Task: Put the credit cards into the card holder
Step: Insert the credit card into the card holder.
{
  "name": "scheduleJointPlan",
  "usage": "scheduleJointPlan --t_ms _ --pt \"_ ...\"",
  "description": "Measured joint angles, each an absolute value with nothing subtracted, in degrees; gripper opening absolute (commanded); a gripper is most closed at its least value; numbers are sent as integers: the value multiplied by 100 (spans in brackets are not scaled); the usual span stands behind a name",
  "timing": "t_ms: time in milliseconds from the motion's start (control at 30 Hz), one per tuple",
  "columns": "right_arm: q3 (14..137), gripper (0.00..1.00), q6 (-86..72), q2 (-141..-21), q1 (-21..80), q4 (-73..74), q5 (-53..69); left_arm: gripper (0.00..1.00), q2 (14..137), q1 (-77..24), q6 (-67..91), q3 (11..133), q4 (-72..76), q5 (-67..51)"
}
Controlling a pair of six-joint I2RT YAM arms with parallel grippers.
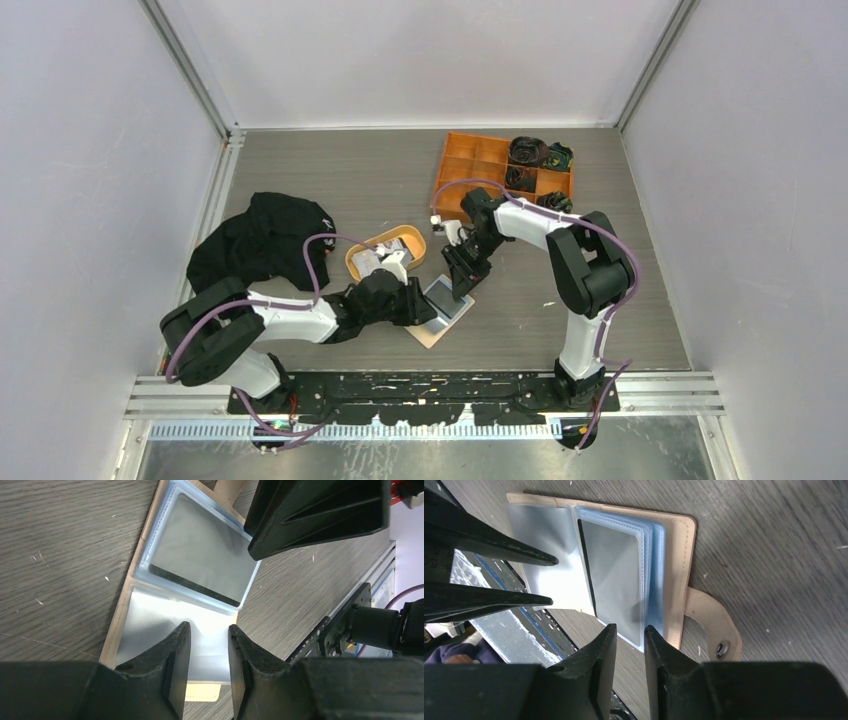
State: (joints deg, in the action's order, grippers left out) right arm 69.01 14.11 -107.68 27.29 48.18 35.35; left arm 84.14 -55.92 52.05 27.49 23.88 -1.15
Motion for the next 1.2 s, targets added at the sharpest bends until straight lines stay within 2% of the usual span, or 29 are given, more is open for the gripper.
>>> scheduleJointPlan --t_ms 467,1200 --pt "6987 33 1330 -10921 2530 4993 4405 39 8753 -5568 5207 2827 2519 -119" --pt "7008 38 1214 -11472 2473 5105 5621 50 9043 -5398 5485 2423 3830 -460"
